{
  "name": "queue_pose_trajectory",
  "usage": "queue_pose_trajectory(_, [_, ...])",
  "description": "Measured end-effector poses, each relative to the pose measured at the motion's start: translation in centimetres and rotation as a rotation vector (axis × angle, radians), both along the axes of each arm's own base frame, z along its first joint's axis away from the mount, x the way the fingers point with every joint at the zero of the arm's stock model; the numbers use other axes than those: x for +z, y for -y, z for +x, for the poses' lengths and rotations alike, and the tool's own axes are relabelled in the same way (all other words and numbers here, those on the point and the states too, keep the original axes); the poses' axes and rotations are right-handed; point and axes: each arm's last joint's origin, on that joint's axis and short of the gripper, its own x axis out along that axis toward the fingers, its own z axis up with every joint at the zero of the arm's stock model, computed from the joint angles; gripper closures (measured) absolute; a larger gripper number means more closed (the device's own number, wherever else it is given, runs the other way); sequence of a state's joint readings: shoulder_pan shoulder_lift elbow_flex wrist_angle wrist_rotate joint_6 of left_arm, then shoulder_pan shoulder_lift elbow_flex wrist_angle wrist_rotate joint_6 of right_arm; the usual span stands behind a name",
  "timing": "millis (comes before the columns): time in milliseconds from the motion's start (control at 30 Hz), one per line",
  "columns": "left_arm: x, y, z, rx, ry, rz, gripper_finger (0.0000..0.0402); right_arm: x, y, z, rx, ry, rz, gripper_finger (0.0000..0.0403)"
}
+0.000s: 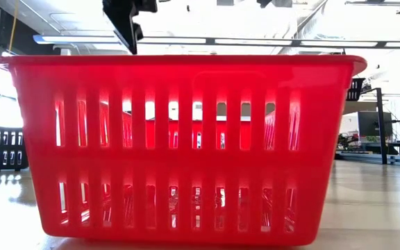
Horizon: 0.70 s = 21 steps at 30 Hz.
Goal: Stack baskets on shelf by color
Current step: Stack the top red bin on top of the red bin
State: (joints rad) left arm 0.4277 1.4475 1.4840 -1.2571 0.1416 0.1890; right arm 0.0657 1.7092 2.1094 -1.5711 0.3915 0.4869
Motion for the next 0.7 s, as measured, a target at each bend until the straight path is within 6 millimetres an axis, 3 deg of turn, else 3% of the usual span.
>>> queue_pose_trajectory(333, [-5.4,1.0,1.9,-0.050,0.046,0.030,0.0264,0.1,2.2,-0.2,-0.005,-0.027,-0.034,0.0334])
queue_pose_trajectory(700, [-9.6,0.7,2.7,-0.001,0.011,0.120,0.0268,2.3,5.3,-3.1,-0.124,0.051,-0.094,0.0334])
